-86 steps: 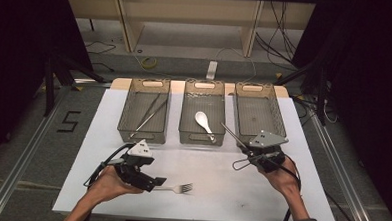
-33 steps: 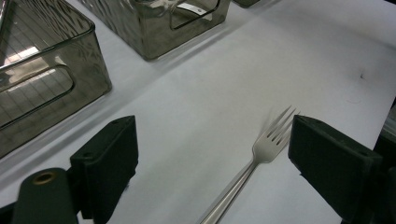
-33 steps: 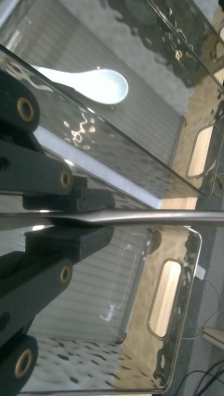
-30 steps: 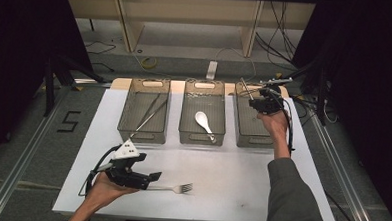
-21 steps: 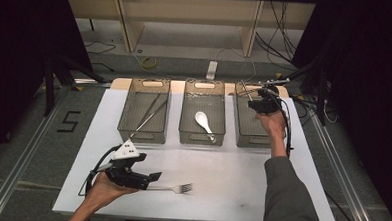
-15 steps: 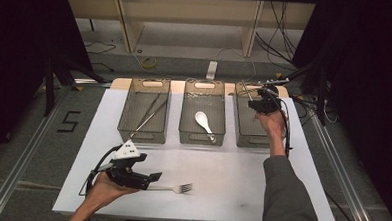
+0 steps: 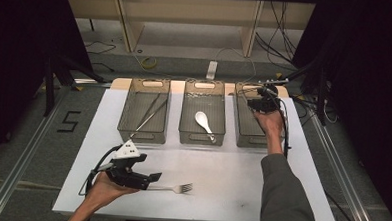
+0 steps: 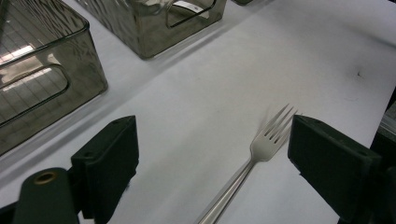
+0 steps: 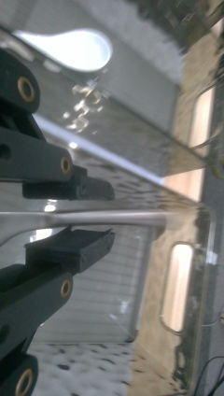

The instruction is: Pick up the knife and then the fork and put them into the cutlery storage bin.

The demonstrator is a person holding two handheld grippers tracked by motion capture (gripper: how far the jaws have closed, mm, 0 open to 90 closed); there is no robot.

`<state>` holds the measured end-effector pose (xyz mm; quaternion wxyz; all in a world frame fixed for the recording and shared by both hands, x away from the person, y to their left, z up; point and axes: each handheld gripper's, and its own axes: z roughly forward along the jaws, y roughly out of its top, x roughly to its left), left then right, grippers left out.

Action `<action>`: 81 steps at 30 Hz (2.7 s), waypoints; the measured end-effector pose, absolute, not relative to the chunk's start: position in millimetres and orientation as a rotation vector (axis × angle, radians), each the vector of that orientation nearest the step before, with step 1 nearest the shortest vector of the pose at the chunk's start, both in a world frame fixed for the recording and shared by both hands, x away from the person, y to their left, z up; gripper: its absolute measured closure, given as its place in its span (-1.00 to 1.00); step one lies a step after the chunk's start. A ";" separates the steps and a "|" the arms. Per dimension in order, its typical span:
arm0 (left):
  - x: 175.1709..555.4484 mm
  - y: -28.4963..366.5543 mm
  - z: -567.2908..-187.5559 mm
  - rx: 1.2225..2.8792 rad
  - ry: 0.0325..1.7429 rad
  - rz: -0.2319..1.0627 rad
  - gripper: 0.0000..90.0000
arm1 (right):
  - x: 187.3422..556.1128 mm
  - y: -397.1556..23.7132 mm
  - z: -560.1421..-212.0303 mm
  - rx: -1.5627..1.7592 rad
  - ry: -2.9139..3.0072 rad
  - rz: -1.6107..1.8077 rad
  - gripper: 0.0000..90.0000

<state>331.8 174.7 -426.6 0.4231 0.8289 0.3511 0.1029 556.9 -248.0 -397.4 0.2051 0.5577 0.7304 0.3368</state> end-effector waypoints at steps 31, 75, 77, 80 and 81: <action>335.3 161.3 -431.1 2.272 0.894 0.211 -0.61 | 444.2 -228.3 -366.5 1.205 2.201 1.259 -0.25; 356.5 134.2 -448.5 2.698 0.797 0.016 0.10 | 328.1 -218.5 -421.1 1.052 2.272 1.381 -0.35; 356.9 133.7 -449.9 2.712 0.796 0.015 0.16 | 326.0 -218.1 -421.6 1.051 2.272 1.385 -0.35; 356.9 133.6 -451.6 2.730 0.790 0.008 0.23 | 323.1 -217.6 -422.0 1.049 2.275 1.389 -0.36; 356.9 133.7 -451.9 2.732 0.792 0.005 0.25 | 322.3 -217.5 -422.1 1.047 2.276 1.388 -0.36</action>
